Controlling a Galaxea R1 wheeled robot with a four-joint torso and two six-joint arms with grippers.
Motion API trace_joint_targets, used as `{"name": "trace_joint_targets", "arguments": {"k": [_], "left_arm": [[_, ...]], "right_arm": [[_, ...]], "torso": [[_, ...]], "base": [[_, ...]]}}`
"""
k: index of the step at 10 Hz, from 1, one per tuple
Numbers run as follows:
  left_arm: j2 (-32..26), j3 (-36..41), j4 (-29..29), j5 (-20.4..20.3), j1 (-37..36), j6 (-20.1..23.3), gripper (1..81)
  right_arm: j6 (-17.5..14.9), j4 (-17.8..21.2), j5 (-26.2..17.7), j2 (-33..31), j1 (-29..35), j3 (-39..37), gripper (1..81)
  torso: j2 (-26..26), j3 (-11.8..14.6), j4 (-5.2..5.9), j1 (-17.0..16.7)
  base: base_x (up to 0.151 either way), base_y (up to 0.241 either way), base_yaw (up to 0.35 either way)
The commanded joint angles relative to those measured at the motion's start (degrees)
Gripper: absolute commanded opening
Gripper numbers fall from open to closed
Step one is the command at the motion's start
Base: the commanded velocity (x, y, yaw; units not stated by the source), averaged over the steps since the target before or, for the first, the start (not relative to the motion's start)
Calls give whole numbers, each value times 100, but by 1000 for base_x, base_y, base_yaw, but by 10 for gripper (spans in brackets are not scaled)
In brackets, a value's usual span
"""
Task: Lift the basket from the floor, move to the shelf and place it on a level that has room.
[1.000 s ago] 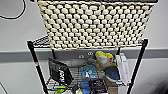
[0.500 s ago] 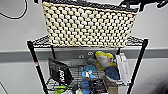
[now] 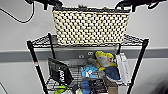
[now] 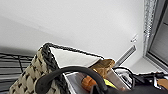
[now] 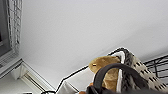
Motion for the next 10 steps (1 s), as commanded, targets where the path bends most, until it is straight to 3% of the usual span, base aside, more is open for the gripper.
{"name": "trace_joint_targets", "arguments": {"k": [1,6,10], "left_arm": [[447,-628,235,-214,-751,112,10],[930,-1584,824,84,-566,121,10],[1423,-2324,1167,137,-373,148,10]], "right_arm": [[-417,-19,262,481,827,-791,10],[-1118,-19,-1,788,520,-1800,10],[-1339,-19,-54,903,344,-2162,10]], "torso": [[0,0,0,0],[5,-4,0,5],[9,-9,0,9]], "base": [[0,0,0],[0,0,0],[0,0,0]]}}
